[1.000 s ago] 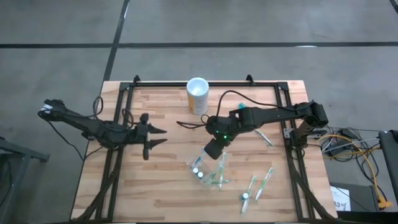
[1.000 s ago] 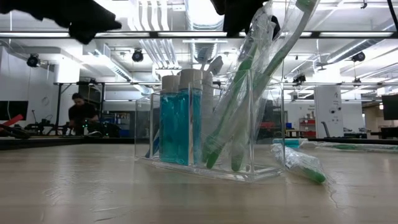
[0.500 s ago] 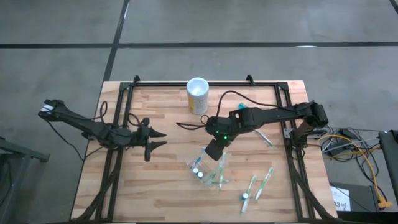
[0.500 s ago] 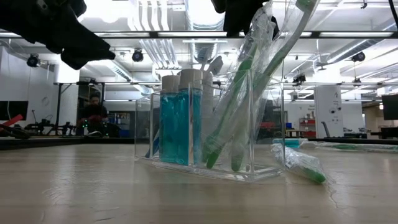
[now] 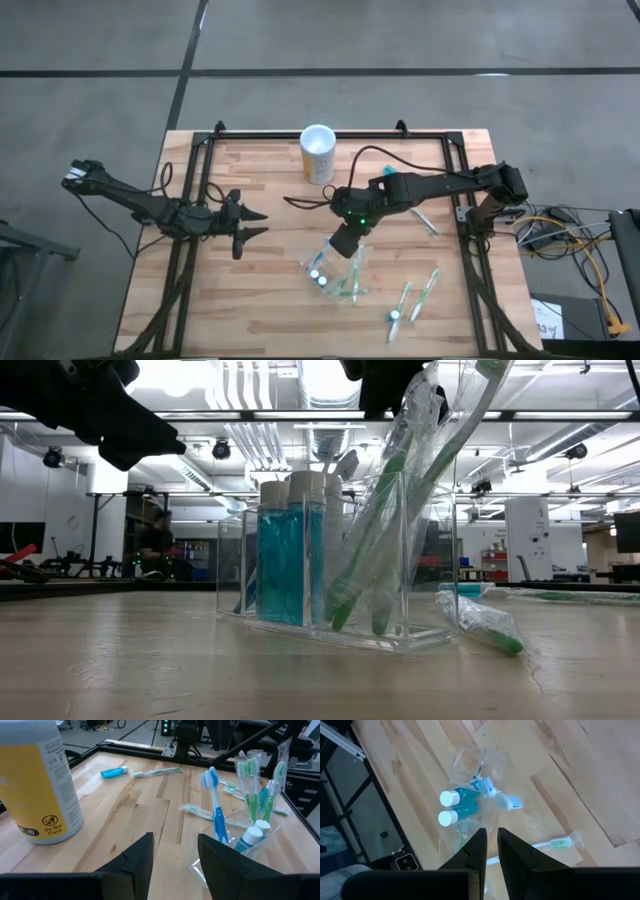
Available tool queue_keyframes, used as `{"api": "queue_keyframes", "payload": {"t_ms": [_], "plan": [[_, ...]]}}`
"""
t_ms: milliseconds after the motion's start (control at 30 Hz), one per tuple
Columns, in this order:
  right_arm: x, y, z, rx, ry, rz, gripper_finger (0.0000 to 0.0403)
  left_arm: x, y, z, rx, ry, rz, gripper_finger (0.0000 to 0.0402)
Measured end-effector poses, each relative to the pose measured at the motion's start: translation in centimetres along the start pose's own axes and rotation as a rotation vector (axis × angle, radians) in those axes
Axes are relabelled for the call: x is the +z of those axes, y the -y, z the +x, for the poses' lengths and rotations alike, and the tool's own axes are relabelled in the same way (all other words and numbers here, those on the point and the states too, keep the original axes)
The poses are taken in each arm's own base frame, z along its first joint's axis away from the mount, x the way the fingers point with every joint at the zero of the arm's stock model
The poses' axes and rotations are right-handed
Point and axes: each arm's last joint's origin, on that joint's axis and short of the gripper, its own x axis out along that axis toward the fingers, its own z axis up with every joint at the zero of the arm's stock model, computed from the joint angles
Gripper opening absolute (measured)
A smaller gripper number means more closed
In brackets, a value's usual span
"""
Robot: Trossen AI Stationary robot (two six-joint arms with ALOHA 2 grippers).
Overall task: Pick & Place toothbrushing station
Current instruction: Adjust the transparent organizer on the table
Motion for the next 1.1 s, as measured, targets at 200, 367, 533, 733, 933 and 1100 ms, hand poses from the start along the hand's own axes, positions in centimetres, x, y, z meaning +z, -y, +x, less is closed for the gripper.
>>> {"api": "queue_keyframes", "payload": {"t_ms": [200, 367, 533, 733, 933, 1100], "plan": [[0.1, 0.1, 0.0, -0.028, 0.028, 0.011, 0.0044, 0.0, 0.0, 0.0, 0.0, 0.0, 0.0, 0.0158], [0.1, 0.3, 0.0, -0.118, 0.105, 0.042, 0.0044, 0.0, 0.0, 0.0, 0.0, -0.001, 0.0, 0.0158], [-0.2, 0.6, 0.9, -0.16, 0.092, 0.087, 0.0044, 0.0, 0.0, 0.0, 0.0, -0.001, -0.001, 0.0158], [-0.8, 0.1, 1.5, -0.16, 0.074, 0.108, 0.0053, 0.0, 0.0, 0.0, 0.001, -0.002, 0.0, 0.0158], [-1.9, -0.7, 1.8, -0.16, 0.054, 0.091, 0.009, 0.0, 0.0, 0.0, 0.001, -0.003, 0.0, 0.0158], [-2.1, -0.7, 2.7, -0.17, 0.009, 0.1, 0.0122, 0.0, 0.0, 0.0, 0.001, -0.002, 0.0, 0.0159]]}}
